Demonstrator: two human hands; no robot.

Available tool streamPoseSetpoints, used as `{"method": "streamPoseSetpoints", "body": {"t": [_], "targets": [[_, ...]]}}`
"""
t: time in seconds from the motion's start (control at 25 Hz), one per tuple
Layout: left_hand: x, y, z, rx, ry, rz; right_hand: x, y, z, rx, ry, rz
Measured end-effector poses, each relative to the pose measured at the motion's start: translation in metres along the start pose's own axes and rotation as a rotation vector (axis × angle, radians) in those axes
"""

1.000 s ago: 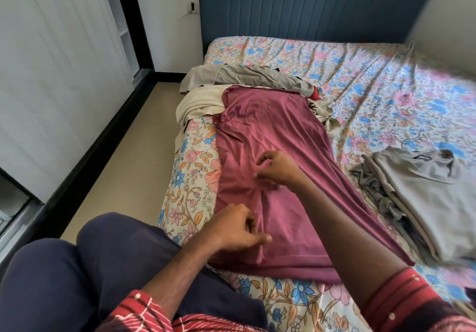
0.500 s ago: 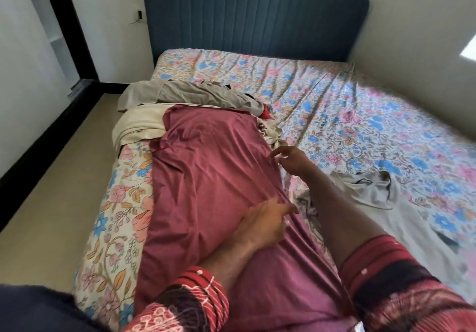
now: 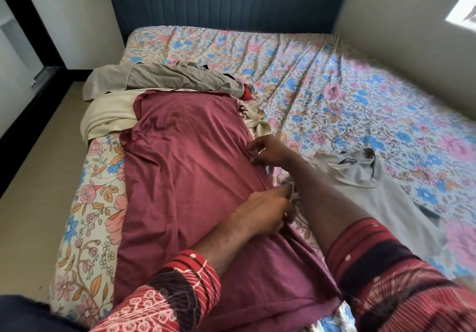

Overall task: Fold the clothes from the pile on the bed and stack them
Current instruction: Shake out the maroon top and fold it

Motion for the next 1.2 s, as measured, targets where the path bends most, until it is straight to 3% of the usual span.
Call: {"method": "streamPoseSetpoints", "body": {"t": [0.08, 0.16, 0.32, 0.44, 0.52, 0.68, 0.8, 0.92, 1.0, 1.12, 1.2], "targets": [[0.007, -0.005, 0.017, -0.092, 0.005, 0.041, 0.002, -0.005, 0.008, -0.021, 0.052, -0.166], [0.018, -0.01, 0.043, -0.198, -0.02, 0.113, 0.023, -0.006, 0.014, -0.04, 0.012, -0.179], [0.048, -0.013, 0.104, -0.379, -0.082, 0.157, 0.099, 0.026, 0.01, -0.192, -0.228, 0.3], [0.081, -0.008, 0.154, -0.478, -0.143, 0.136, 0.144, 0.093, 0.008, -0.057, -0.305, 0.44], [0.101, 0.0, 0.179, -0.469, -0.225, 0.072, 0.156, 0.123, 0.018, 0.018, -0.288, 0.4], [0.111, 0.005, 0.197, -0.356, -0.369, 0.012, 0.123, 0.12, 0.085, 0.049, -0.261, 0.294], [0.11, 0.008, 0.201, -0.457, -0.364, 0.013, 0.071, 0.117, 0.169, 0.203, -0.161, 0.367], [0.108, 0.017, 0.204, -0.509, -0.384, 0.031, 0.046, 0.116, 0.229, 0.229, -0.06, 0.483], [0.104, 0.017, 0.205, -0.538, -0.359, -0.014, 0.052, 0.117, 0.255, 0.155, -0.117, 0.592], [0.102, 0.006, 0.21, -0.619, -0.385, 0.006, 0.092, 0.131, 0.287, -0.001, -0.317, 0.44], [0.104, 0.001, 0.217, -0.632, -0.426, 0.054, 0.113, 0.158, 0.304, 0.128, -0.385, 0.385]]}}
Point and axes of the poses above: each hand's wrist, its own z-axis away from the middle knuckle, its own y-axis out of the palm, x = y × z, the point moved 4 cm from there along -z, towards the middle knuckle, and after that the axes turned 8 degrees about -z, right-handed, at the moved point
